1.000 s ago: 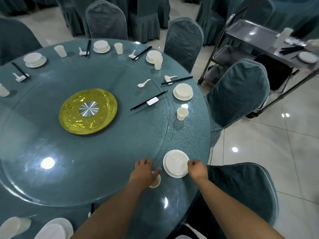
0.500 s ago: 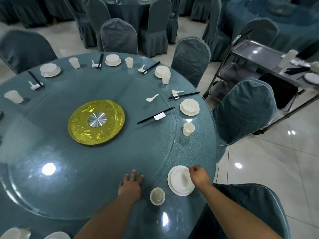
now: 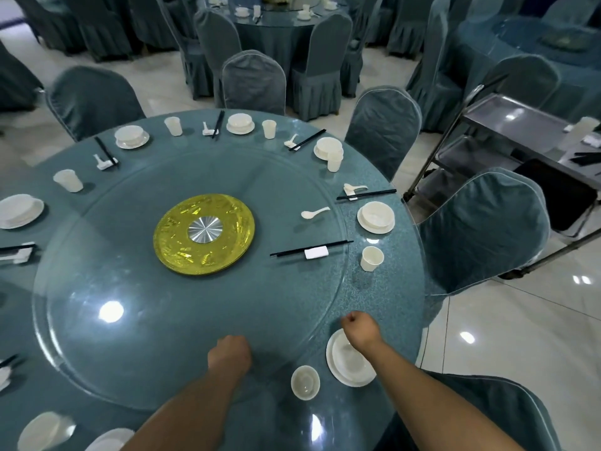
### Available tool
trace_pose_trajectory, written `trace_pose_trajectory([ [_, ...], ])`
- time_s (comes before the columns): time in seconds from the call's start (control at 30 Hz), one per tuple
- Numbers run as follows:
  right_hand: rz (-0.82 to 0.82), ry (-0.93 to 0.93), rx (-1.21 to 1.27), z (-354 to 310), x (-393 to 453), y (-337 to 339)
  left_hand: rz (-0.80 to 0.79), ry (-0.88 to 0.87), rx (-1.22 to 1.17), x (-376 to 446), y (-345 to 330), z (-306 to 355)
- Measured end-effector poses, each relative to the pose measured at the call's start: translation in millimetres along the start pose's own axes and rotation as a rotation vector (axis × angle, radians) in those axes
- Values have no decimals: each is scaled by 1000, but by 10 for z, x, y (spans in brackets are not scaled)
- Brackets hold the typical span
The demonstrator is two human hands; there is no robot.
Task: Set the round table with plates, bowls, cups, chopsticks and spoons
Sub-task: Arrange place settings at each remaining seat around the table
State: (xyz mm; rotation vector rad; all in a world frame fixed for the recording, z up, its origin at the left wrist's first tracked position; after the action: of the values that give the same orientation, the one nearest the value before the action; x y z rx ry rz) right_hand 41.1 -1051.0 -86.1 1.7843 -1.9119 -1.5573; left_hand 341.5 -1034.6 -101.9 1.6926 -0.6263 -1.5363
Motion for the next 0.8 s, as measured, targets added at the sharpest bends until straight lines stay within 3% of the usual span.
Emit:
trace_pose_trajectory([
  [0.5,-95,148,-89,-335,416,-165,-43,103,-336,557,311,615],
  [0.8,-75,386,-305,-764,727,-463,-87,229,-398,938,108,660],
])
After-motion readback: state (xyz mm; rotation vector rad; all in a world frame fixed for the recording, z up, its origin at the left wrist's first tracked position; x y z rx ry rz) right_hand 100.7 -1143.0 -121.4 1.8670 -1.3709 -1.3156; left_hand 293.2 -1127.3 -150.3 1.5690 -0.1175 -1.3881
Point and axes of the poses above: each hand's wrist, its own x-axis towards the middle knuckle, its own y-axis out of the back of the hand, z = x × y, the point moved 4 cm from there along x, towards the middle knuckle, and after that the axes turned 2 degrees about z, right-handed, at the moved point
